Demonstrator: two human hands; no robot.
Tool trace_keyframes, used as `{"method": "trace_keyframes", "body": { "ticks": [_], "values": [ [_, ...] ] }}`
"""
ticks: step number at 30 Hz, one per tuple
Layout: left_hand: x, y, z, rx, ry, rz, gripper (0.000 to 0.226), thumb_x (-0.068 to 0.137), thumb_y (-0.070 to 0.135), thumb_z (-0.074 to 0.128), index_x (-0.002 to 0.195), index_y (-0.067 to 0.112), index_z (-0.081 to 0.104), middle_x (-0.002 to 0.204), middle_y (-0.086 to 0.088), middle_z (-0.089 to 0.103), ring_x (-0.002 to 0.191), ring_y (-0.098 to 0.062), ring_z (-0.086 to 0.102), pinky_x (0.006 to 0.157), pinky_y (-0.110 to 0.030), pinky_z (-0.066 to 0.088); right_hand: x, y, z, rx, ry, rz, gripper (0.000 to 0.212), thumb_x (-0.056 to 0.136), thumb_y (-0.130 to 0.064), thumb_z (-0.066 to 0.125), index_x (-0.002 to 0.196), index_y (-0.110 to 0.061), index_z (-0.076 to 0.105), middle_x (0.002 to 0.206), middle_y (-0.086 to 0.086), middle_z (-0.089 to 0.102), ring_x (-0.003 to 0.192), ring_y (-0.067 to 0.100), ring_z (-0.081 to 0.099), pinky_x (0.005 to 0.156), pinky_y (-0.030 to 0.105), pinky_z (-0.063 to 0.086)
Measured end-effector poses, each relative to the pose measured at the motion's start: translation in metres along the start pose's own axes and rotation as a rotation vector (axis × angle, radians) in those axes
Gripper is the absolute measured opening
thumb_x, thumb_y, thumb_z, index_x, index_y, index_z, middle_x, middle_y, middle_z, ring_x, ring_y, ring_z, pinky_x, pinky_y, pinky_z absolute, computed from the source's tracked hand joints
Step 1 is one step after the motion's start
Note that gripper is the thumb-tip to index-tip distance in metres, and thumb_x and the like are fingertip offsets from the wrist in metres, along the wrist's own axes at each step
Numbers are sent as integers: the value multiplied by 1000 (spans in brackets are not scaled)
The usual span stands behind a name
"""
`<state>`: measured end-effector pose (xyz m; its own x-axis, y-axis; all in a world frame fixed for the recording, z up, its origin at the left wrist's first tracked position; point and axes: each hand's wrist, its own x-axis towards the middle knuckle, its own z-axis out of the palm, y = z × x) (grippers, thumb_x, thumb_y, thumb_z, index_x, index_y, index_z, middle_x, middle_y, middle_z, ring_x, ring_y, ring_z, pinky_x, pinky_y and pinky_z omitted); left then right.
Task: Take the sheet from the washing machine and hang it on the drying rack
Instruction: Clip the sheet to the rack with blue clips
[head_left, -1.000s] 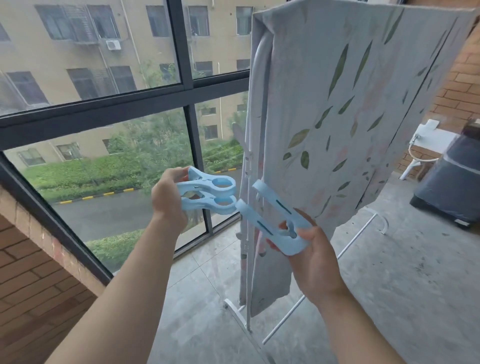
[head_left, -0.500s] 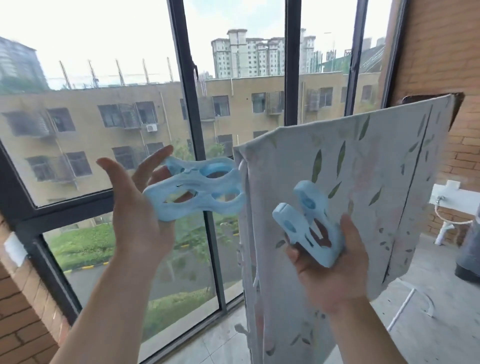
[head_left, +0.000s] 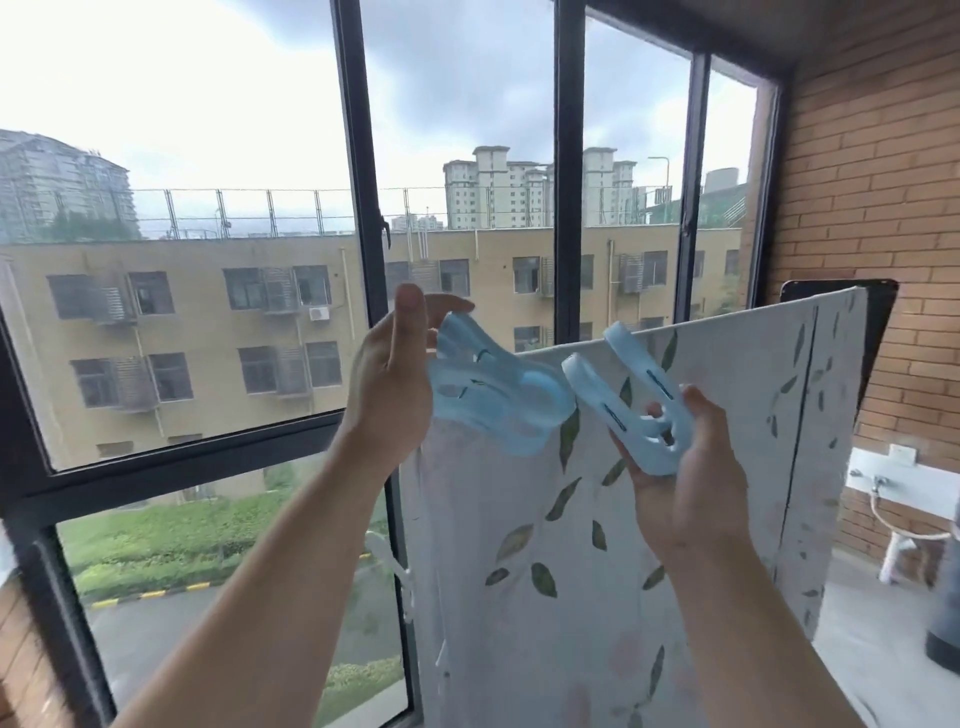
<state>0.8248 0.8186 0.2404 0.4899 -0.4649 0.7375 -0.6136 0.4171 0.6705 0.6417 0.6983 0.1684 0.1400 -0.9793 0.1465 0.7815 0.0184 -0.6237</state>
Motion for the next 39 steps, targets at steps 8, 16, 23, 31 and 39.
{"method": "trace_keyframes", "body": {
  "ticks": [8, 16, 23, 31, 39],
  "values": [
    [2, -5, 32, 396, -61, 54, 67, 98, 69, 18, 98, 34, 75, 86, 17, 66, 80, -5, 63, 65, -25, 44, 34, -27, 11, -617, -6, -515, 63, 82, -31, 69, 142, -33, 53, 134, -15, 56, 112, -3, 58, 86, 20, 53],
    [10, 0, 35, 439, -121, -12, 61, 95, 68, 23, 92, 37, 76, 73, 14, 68, 62, -4, 62, 54, -23, 41, 56, -27, 32, -957, -315, -996, 49, 73, -26, 68, 120, -15, 62, 114, -5, 59, 102, 14, 59, 87, 33, 54],
    [13, -4, 31, 248, -103, -107, 62, 90, 71, 28, 86, 35, 78, 71, 5, 74, 65, -14, 70, 62, -31, 54, 81, -27, 57, -979, -366, -1289, 27, 100, -25, 50, 95, -3, 66, 93, 4, 65, 87, 20, 59, 79, 33, 47],
    [13, -13, 30, 266, -84, -105, 53, 101, 60, 36, 87, 33, 80, 76, 9, 76, 68, -8, 71, 60, -23, 49, 105, -24, 97, -901, -357, -1507, 38, 99, -23, 56, 65, -12, 43, 65, -5, 42, 61, 16, 42, 60, 26, 34],
    [16, -11, 25, 137, -122, -170, 59, 81, 79, 38, 83, 38, 80, 82, 2, 78, 82, -25, 74, 84, -54, 56, 122, -14, 144, -1237, -675, -1116, 55, 99, -41, 54, 49, -25, 36, 49, -13, 41, 48, 6, 43, 54, 26, 37]
  ]
}}
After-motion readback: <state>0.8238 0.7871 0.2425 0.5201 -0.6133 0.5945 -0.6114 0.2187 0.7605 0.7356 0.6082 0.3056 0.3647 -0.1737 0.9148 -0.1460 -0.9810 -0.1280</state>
